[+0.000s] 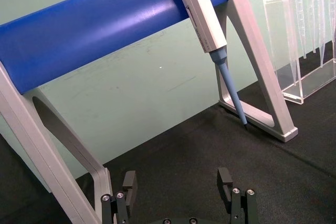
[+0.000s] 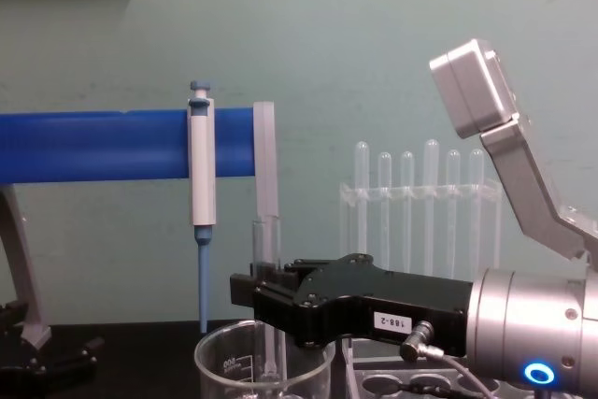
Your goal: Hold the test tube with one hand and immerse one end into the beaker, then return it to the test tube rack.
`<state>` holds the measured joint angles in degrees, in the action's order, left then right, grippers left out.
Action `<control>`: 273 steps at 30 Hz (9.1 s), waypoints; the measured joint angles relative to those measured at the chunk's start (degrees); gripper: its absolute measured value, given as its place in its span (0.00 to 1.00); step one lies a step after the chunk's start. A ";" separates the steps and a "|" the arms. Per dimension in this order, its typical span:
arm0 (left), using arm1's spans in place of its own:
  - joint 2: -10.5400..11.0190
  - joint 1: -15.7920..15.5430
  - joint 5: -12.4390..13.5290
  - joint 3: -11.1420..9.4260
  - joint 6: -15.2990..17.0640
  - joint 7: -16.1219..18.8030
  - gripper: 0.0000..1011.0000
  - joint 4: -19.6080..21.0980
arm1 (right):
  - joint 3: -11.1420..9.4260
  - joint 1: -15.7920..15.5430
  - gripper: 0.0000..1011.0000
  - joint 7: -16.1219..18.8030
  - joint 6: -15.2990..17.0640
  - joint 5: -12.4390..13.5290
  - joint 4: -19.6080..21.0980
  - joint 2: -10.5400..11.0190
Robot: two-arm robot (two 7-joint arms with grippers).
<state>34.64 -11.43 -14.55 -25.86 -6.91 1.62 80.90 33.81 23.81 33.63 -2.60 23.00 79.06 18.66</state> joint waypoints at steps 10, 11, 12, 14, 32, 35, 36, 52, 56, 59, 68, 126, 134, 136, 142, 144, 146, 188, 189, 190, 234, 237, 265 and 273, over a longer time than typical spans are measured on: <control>0.00 0.00 0.00 0.00 0.00 0.00 0.99 0.00 | 0.00 0.00 0.22 0.00 0.00 0.00 0.00 0.00; 0.00 0.00 0.00 0.00 0.00 0.00 0.99 0.00 | 0.00 0.00 0.22 0.00 0.00 0.00 0.00 0.00; 0.00 0.00 0.00 0.00 0.00 0.00 0.99 0.00 | 0.00 0.00 0.22 0.00 0.00 0.00 0.00 0.00; 0.00 0.00 0.00 0.00 0.00 0.00 0.99 0.00 | 0.00 0.00 0.22 0.00 0.00 0.00 0.00 0.00; 0.00 0.00 0.00 0.00 0.00 0.00 0.99 0.00 | 0.00 0.00 0.22 0.00 0.00 0.00 0.00 0.00; 0.00 0.00 0.00 0.00 0.00 0.00 0.99 0.00 | 0.00 0.00 0.22 0.00 0.00 0.00 0.00 0.00; 0.00 0.00 0.00 0.00 0.00 0.00 0.99 0.00 | 0.00 0.00 0.22 0.00 0.00 0.00 0.00 0.00; 0.00 0.00 0.00 0.00 0.00 0.00 0.99 0.00 | 0.00 0.00 0.22 0.00 0.00 0.00 0.00 0.00; 0.00 0.00 0.00 0.00 0.00 0.00 0.99 0.00 | 0.00 0.00 0.22 0.00 0.00 0.00 0.00 0.00; 0.00 0.00 0.00 0.00 0.00 0.00 0.99 0.00 | 0.00 0.00 0.22 0.00 0.00 0.00 0.00 0.00; 0.00 0.00 0.00 0.00 0.00 0.00 0.99 0.00 | 0.00 0.00 0.22 0.00 0.00 0.00 0.00 0.00; 0.00 0.00 0.00 0.00 0.00 0.00 0.99 0.00 | 0.00 0.00 0.22 0.00 0.00 0.00 0.00 0.00; 0.00 0.00 0.00 0.00 0.00 0.00 0.99 0.00 | 0.00 0.00 0.22 0.00 0.00 0.00 0.00 0.00; 0.00 0.00 0.00 0.00 0.00 0.00 0.99 0.00 | 0.00 0.00 0.22 0.00 0.00 0.00 0.00 0.00; 0.00 0.00 0.00 0.00 0.00 0.00 0.99 0.00 | 0.00 0.00 0.22 0.00 0.00 0.00 0.00 0.00; 0.00 0.00 0.00 0.00 0.00 0.00 0.99 0.00 | 0.00 0.00 0.22 0.00 0.00 0.00 0.00 0.00; 0.00 0.00 0.00 0.00 0.00 0.00 0.99 0.00 | 0.00 0.00 0.22 0.00 0.00 0.00 0.00 0.00; 0.00 0.00 0.00 0.00 0.00 0.00 0.99 0.00 | 0.00 0.00 0.22 0.00 0.00 0.00 0.00 0.00; 0.00 0.00 0.00 0.00 0.00 0.00 0.99 0.00 | 0.00 0.00 0.22 0.00 0.00 0.00 0.00 0.00; 0.00 0.00 0.00 0.00 0.00 0.00 0.99 0.00 | 0.00 0.00 0.22 0.00 0.00 0.00 0.00 0.00; 0.00 0.00 0.00 0.00 0.00 0.00 0.99 0.00 | 0.00 0.00 0.22 0.00 0.00 0.00 0.00 0.00; 0.00 0.00 0.00 0.00 0.00 0.00 0.99 0.00 | 0.00 0.00 0.22 0.00 0.00 0.00 0.00 0.00; 0.00 0.00 0.00 0.00 0.00 0.00 0.99 0.00 | 0.00 0.00 0.22 0.00 0.00 0.00 0.00 0.00; 0.00 0.00 0.00 0.00 0.00 0.00 0.99 0.00 | 0.00 0.00 0.22 0.00 0.00 0.00 0.00 0.00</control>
<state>34.65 -11.43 -14.55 -25.86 -6.91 1.62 80.90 33.81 23.81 33.63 -2.60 23.00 79.06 18.66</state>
